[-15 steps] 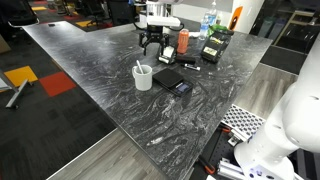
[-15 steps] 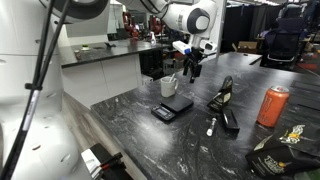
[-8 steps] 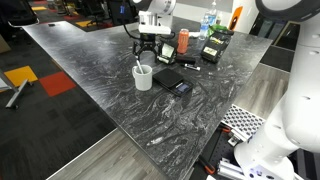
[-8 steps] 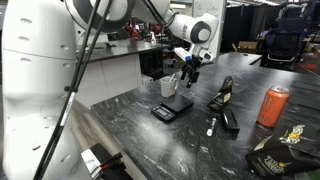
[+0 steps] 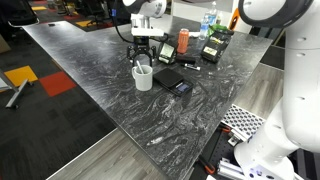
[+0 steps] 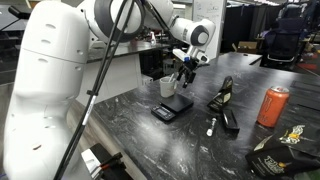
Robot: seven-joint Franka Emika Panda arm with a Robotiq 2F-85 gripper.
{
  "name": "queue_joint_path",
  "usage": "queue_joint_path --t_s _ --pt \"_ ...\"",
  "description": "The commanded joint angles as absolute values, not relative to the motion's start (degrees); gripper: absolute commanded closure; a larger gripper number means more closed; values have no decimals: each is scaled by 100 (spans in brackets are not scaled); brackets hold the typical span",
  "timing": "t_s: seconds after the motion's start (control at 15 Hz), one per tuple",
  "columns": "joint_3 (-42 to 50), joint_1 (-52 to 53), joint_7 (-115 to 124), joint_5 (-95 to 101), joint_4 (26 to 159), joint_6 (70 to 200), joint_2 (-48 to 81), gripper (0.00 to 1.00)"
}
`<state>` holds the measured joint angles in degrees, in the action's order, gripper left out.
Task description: Push the mug forwards.
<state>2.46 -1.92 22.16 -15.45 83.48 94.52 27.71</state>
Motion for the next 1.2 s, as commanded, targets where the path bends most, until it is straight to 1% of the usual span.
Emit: queue_joint_path --t_s 0.0,0.2,0.6,0.8,1.13 --pt "184 -238 2143 -1661 7854 8823 3104 0" --pt "187 -228 2158 -1652 7707 8646 3208 0" --pt "90 -177 1596 -1614 7540 9171 3203 0" --pt "10 -187 1221 -1573 7397 8922 3266 0" --pt "150 -76 1497 -1153 7478 9008 3209 0"
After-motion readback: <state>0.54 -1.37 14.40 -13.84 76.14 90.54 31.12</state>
